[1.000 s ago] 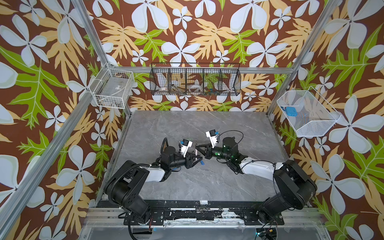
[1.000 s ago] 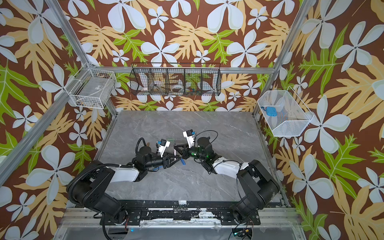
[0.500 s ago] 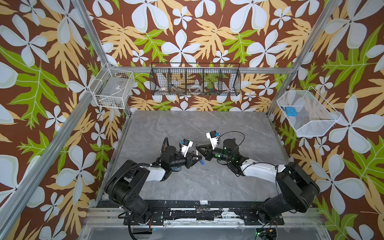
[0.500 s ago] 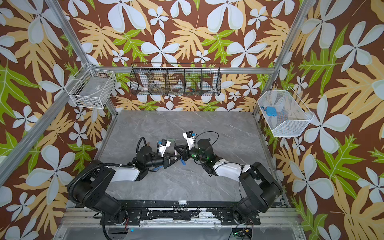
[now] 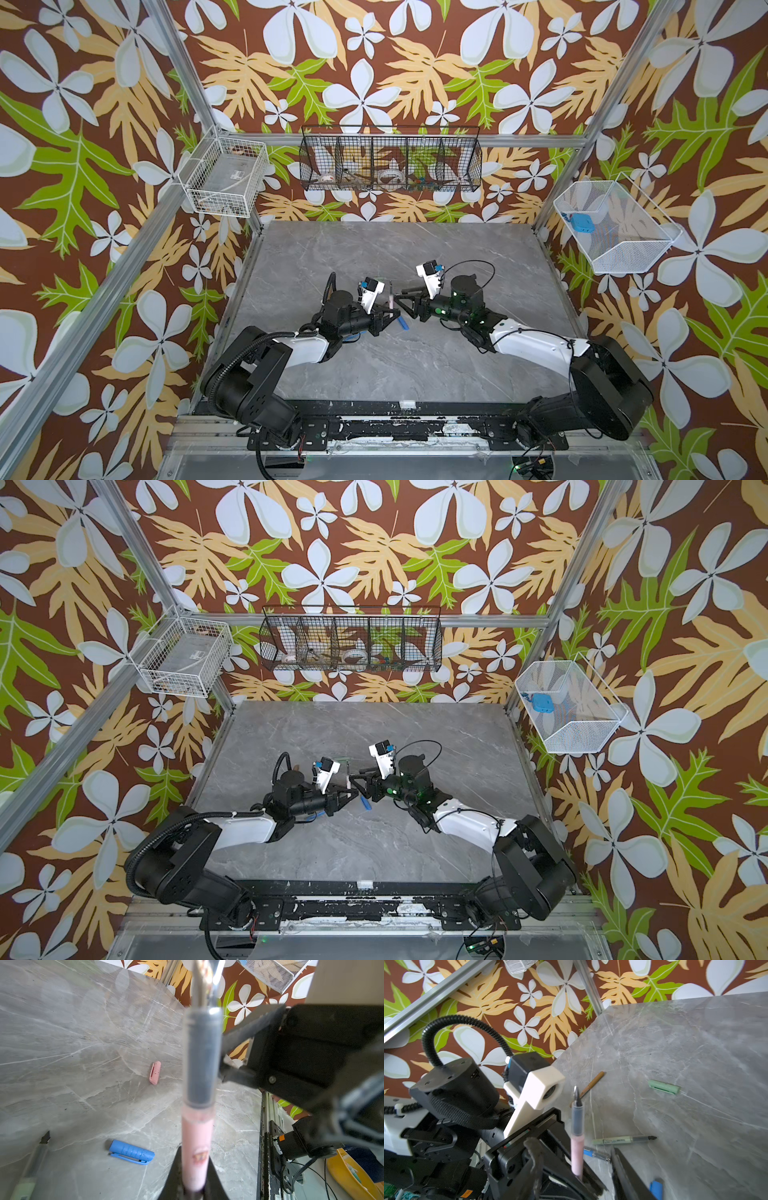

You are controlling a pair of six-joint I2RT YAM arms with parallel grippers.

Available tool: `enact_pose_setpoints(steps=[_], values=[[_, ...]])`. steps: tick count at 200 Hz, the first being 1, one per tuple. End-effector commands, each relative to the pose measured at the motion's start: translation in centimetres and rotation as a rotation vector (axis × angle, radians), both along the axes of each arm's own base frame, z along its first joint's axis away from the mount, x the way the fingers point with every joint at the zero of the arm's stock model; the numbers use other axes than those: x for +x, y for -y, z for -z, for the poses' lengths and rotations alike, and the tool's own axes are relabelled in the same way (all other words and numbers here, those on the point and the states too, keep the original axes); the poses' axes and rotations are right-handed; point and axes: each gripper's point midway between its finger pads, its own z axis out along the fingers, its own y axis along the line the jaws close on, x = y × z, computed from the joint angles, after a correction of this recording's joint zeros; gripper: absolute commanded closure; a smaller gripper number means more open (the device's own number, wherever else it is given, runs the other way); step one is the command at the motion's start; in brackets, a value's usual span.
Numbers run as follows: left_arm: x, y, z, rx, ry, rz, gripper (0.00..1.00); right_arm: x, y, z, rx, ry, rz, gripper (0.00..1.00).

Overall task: Insert the pens into the pen caps
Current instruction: 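Close the left gripper on the pink pen held by the right gripper, then open the right gripper and move it to the pink cap while left holds pen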

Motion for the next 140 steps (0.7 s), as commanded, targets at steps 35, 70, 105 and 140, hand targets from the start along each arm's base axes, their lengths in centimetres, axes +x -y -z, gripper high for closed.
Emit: enact_pose_setpoints(steps=[35,70,105,140], values=[[0.4,-1.3,-0.5,0.214,0.199,-0.158,1.00,2.4,9.5,4.4,-0.417,-0.251,0.334,0.42],[-0.3,-2.5,-2.7,0.151,0.276,-0.220,1.00,2.2,13.2,8.3,-0.438,-0.403,0.397,0.40],[-0.9,-2.5,-3.5,0.116,0.298,-0.210,1.00,2.4,13.9,10.9,-0.473,-0.459,0.423,0.39],[-1.3,-2.1,-3.6,0.095,0.290,-0.181,1.00,2.8,14.6,13.2,-0.493,-0.492,0.433,0.38]])
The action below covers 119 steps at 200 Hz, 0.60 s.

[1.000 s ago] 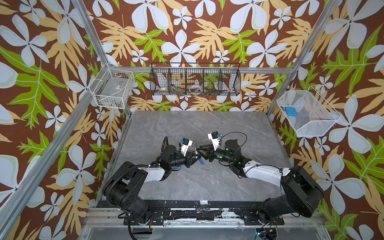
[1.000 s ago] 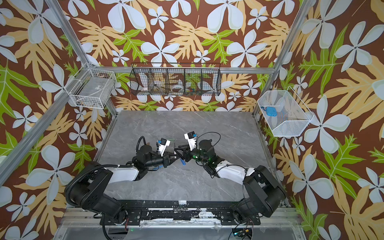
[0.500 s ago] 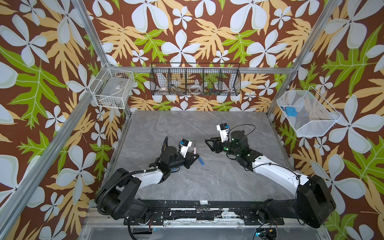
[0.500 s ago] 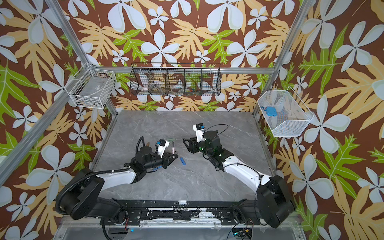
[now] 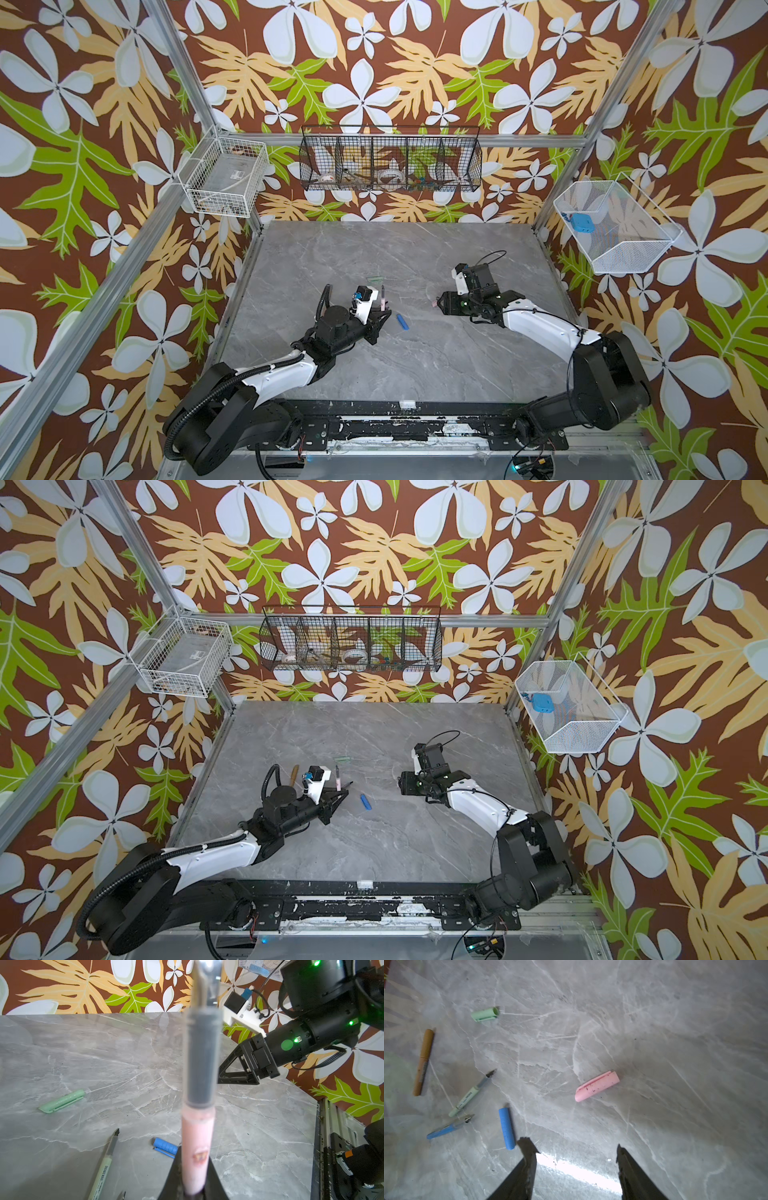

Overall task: Insert the pens into the pen caps
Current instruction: 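Open the right gripper and move it to the pink cap while left holds pen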

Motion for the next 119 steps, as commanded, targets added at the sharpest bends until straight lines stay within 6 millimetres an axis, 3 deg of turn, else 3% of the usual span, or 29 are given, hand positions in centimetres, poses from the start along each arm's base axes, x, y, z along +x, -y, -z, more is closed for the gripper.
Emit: enact_pose_setpoints(steps=[1,44,104,119], values=[[-0.2,0.4,-1.4,-0.040,0.039,0.023,1.00,0.2,0.7,1.0,-0.012,-0.008,0.019,0.38],[-0.4,-0.3,-1.1,-0.030,0.047,-0.005,1.00,0.2,2.0,3.1,0.014,-0.045,0.035,0.36],[-0.3,-1.1,-1.1,-0.009,0.066,-0.041,1.00,1.3,1.6,5.6,0.007,-0.113,0.033,0.35],[-0.4,-1.1,-1.2,-0.021,0.067,-0.038,1.00,1.8,0.9,5.4,0.055,-0.084,0.028,0.35]])
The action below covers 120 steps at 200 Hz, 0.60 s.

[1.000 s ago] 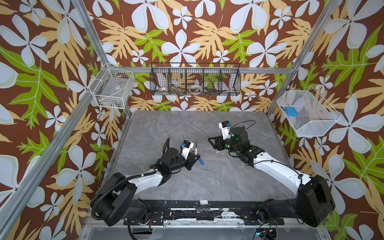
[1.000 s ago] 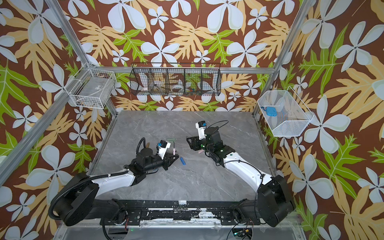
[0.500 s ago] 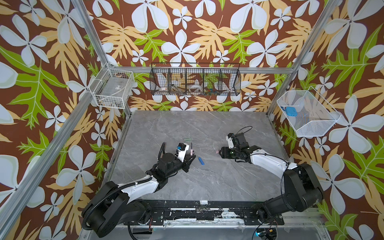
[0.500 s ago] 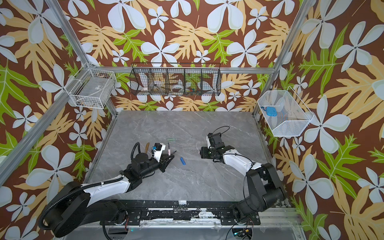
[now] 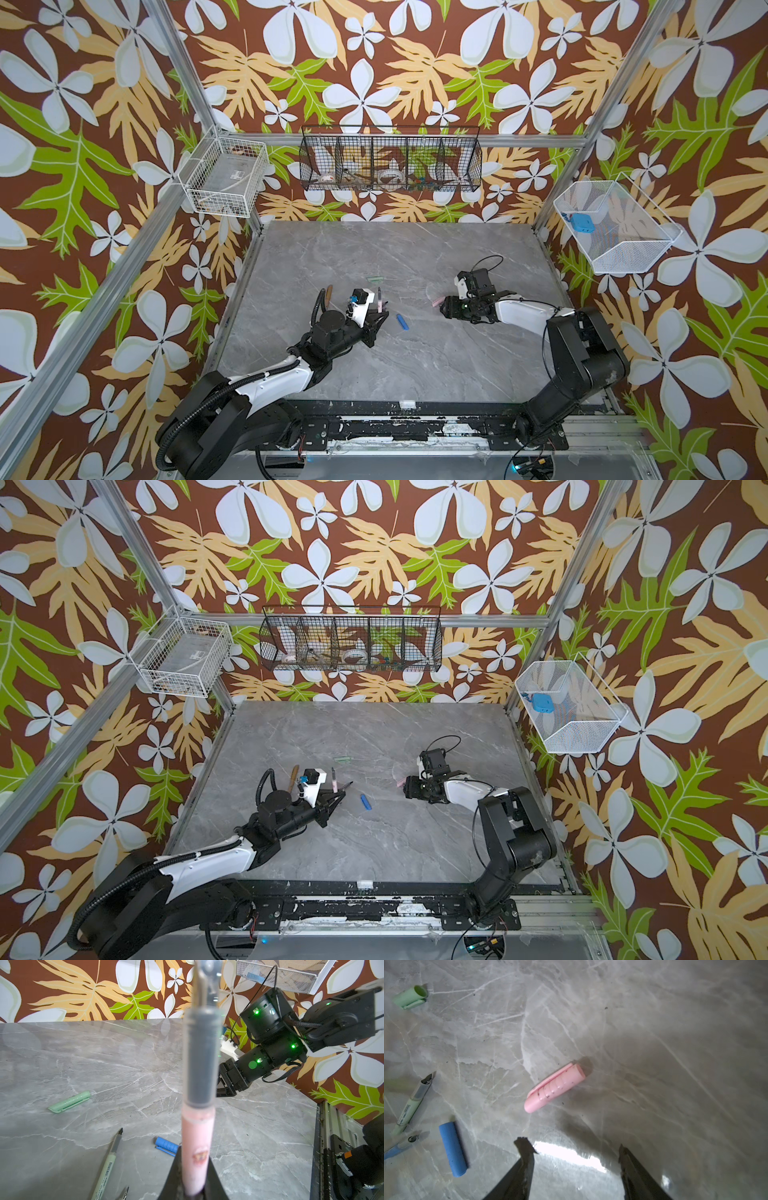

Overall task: Insert the pens into the pen caps
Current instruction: 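Open the right gripper and move it to the pink cap while left holds pen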

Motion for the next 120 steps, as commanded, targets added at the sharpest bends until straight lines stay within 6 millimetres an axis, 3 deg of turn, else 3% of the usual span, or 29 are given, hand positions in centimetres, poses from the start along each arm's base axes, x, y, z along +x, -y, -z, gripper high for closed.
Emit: enact_pose_setpoints(steps=[1,78,120], values=[[0.2,-0.1,-0.6,-0.008,0.032,-0.008,1.00,0.7,-0.9,-0.2,0.049,0.030,-0.011,0.35],[0.4,0.5,0.0,-0.005,-0.002,0.008,1.00,5.1,-3.4,-0.4,0.098,0.033,-0.055,0.34],[0.4,0.4,0.1,0.003,-0.002,0.002,1.00,5.8,-7.2,-0.4,0.164,0.026,-0.164,0.34]])
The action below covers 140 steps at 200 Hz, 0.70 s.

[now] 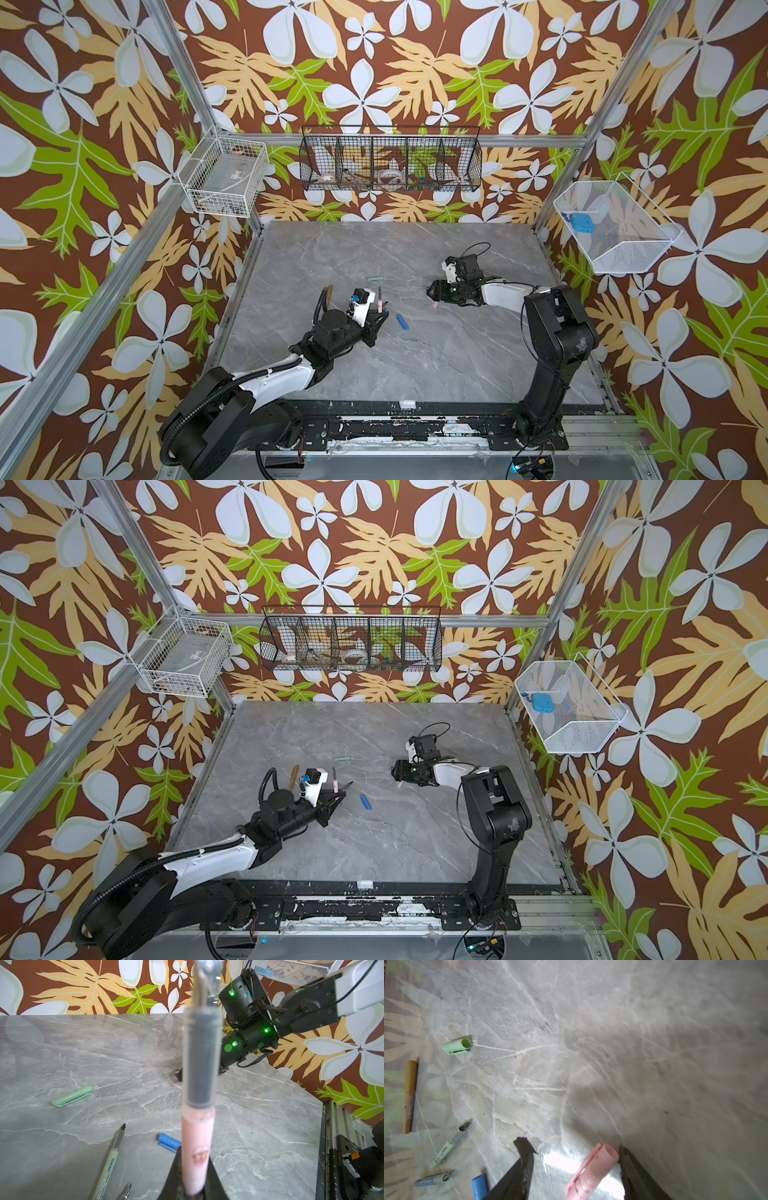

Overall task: Insert the pens into the pen caps
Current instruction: 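Open the right gripper and move it to the pink cap while left holds pen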

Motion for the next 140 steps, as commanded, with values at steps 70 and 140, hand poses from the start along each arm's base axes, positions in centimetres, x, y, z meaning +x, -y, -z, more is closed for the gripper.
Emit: enact_pose_setpoints(steps=[70,140], values=[[0.3,0.2,-0.4,-0.002,0.011,-0.001,1.00,-3.6,-5.4,1.1,0.004,-0.092,-0.242,0.38],[0.4,0.4,-0.3,0.001,0.006,0.005,1.00,-8.5,-2.8,-0.4,-0.102,-0.169,-0.280,0.45]])
